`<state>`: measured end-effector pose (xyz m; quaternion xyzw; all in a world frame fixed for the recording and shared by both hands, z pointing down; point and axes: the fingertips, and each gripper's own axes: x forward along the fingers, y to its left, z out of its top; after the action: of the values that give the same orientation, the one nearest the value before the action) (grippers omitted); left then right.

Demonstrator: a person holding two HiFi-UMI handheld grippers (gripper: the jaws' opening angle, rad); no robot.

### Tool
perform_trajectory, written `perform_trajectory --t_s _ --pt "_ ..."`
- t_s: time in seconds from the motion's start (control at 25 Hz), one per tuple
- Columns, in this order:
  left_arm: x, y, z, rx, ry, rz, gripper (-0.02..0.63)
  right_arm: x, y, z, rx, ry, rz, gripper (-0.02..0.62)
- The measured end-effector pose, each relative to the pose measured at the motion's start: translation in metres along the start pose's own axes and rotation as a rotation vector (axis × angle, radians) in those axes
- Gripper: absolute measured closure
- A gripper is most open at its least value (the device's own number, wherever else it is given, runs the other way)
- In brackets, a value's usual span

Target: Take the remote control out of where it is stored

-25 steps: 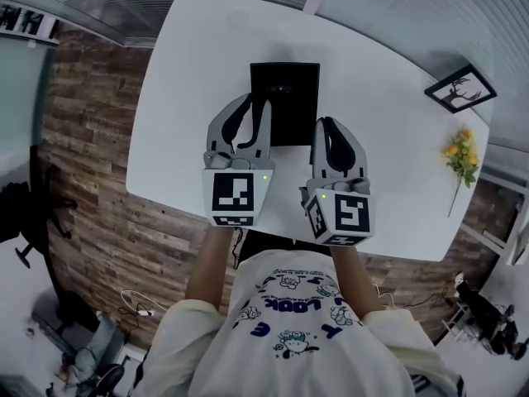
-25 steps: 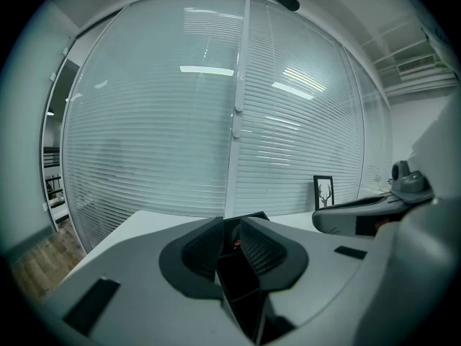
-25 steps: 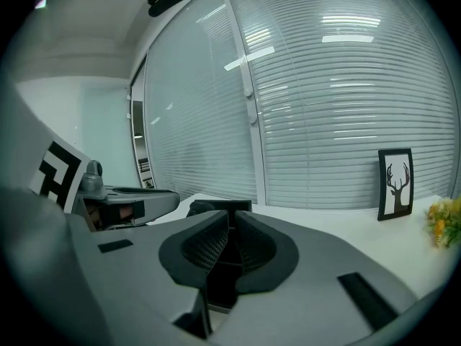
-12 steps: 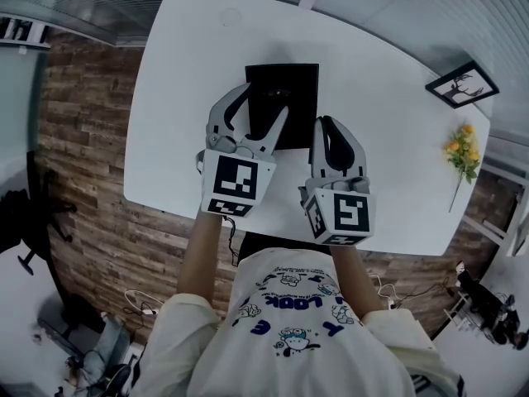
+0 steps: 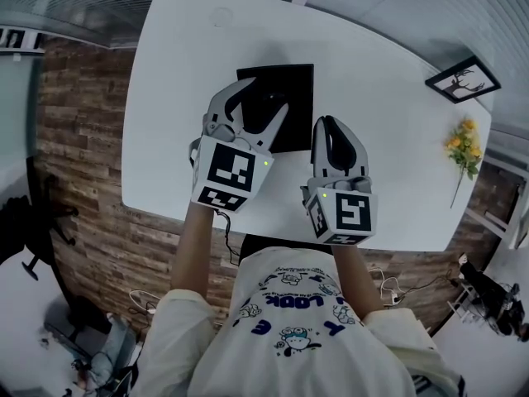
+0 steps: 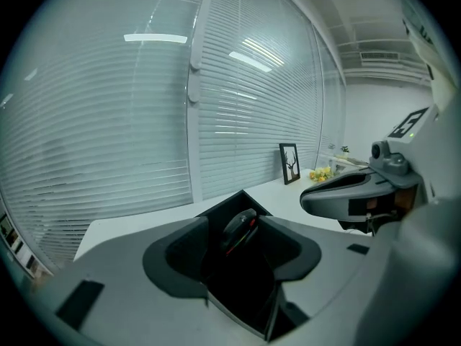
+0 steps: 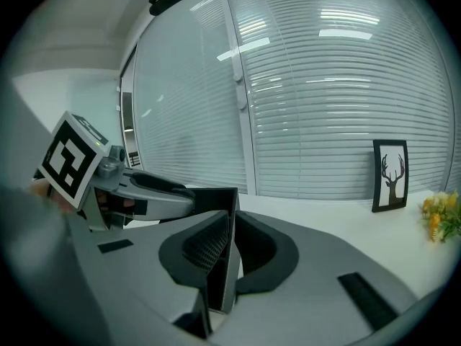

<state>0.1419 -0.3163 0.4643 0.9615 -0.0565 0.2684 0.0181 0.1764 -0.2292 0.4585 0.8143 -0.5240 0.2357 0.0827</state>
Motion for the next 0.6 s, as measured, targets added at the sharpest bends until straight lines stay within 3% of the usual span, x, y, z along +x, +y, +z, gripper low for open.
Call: perform_trajectory --t_s 0.6 --pt "0.01 0.016 0.001 0.043 0.031 0.034 0.522 0.005 -0.008 0.003 0.005 0.005 -0.005 0.546"
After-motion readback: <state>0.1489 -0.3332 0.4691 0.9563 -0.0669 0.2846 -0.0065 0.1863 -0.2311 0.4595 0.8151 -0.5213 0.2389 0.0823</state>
